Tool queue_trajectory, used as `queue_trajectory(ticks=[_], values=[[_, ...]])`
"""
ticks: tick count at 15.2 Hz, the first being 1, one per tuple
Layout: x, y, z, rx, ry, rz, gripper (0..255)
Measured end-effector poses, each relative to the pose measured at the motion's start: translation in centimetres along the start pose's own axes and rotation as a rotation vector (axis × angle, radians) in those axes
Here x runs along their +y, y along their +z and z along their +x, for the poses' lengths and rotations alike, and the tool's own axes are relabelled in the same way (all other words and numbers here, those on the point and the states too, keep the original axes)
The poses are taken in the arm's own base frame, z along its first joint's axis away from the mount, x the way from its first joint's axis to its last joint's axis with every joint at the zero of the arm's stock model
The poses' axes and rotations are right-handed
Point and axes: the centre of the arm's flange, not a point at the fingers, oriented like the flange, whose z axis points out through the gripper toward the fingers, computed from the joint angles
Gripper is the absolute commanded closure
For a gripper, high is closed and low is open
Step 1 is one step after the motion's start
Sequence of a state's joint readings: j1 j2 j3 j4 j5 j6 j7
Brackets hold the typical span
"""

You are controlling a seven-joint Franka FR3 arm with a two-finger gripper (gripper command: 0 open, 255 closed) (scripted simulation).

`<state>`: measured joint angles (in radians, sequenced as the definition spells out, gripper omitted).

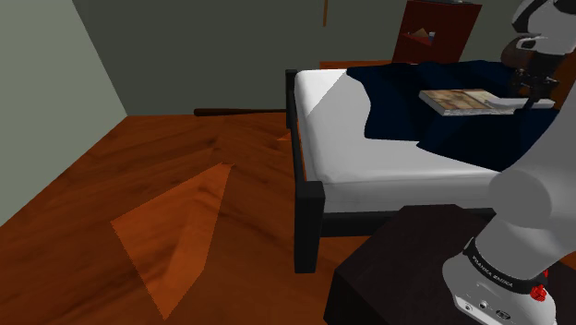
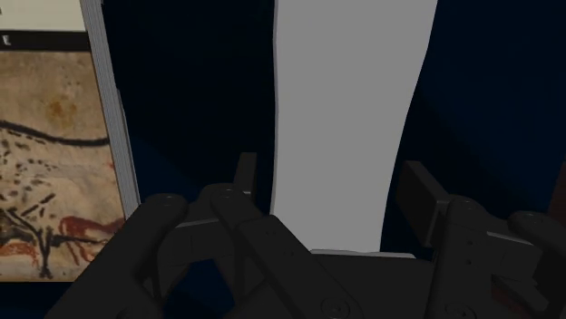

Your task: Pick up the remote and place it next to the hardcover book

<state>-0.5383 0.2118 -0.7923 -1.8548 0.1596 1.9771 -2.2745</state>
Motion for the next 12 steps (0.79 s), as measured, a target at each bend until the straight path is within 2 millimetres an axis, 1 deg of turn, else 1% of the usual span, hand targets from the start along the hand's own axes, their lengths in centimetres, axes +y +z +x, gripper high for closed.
queue_trajectory(ticks=[4,6,7,8,10,12], values=[[-0.8,0.5,-5.7,0.000,0.000,0.000,255],[-1.1,-0.2,-8.1,-0.001,-0.001,0.000,255],[-1.7,-0.2,-9.6,-0.001,0.000,0.000,255],[-1.9,-0.4,-10.7,-0.001,0.000,0.000,255],[-2.3,-0.1,-13.2,-0.001,0.000,0.000,255],[-2.5,0.6,-14.4,0.000,-0.001,0.000,255]])
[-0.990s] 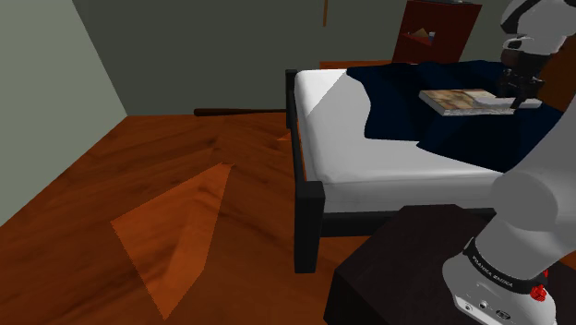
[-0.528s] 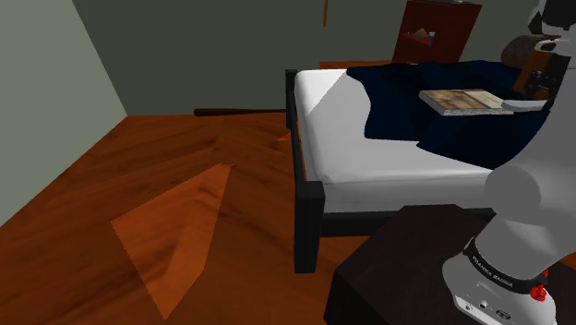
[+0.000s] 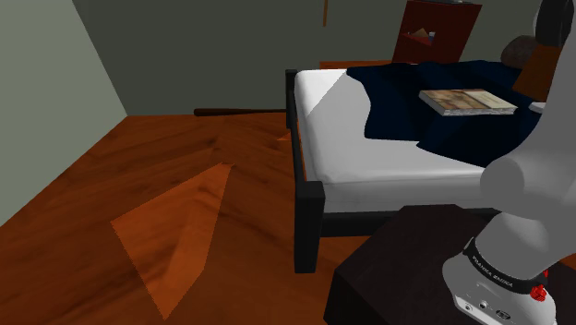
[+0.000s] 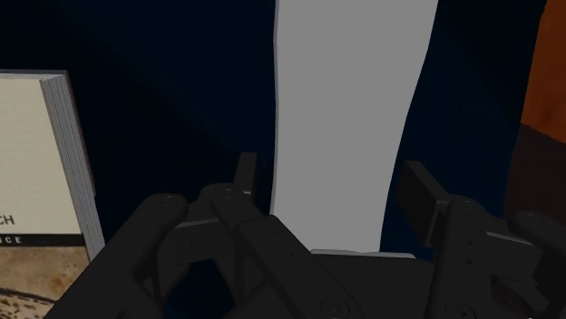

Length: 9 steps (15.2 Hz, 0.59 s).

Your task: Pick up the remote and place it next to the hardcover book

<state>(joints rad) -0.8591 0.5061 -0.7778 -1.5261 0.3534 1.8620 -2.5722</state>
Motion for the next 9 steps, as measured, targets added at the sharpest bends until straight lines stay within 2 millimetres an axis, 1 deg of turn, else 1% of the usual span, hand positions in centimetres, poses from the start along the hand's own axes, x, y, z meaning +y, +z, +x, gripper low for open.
queue_trajectory(ticks=[4,9], values=[[0.0,2.1,-0.4,0.001,-0.002,0.000,255],[0.0,4.6,-0.3,0.001,-0.002,0.000,255]])
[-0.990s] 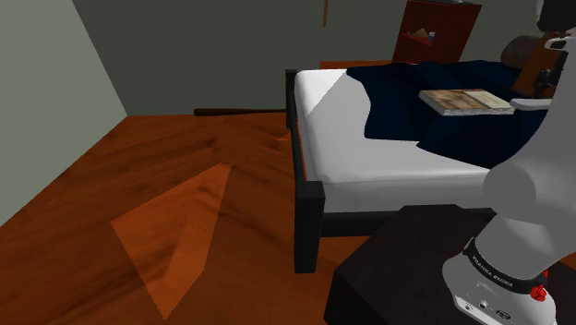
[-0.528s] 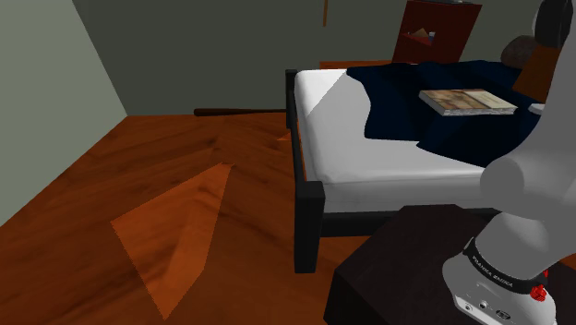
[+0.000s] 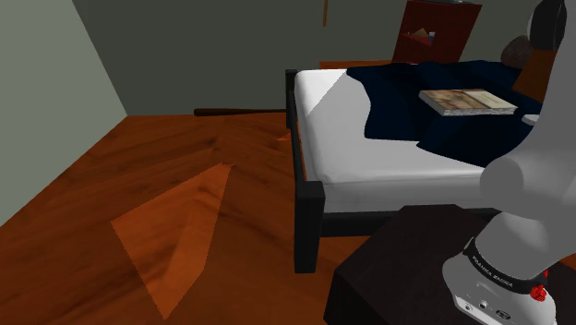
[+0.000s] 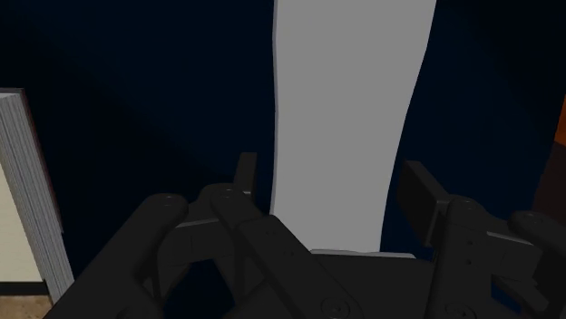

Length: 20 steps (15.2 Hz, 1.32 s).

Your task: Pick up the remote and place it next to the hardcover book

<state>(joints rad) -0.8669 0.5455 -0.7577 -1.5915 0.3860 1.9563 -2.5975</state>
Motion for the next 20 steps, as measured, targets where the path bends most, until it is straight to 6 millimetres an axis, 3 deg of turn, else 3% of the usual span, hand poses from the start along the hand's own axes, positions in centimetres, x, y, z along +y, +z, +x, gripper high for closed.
queue_trajectory(ticks=[6,12,13,20], values=[[0.1,3.3,-0.1,0.000,0.000,0.000,255],[0.1,3.8,-0.1,0.000,0.000,0.000,255],[0.1,3.8,-0.1,0.000,0.000,0.000,0],[0.2,3.2,-0.1,-0.001,0.000,-0.001,0]])
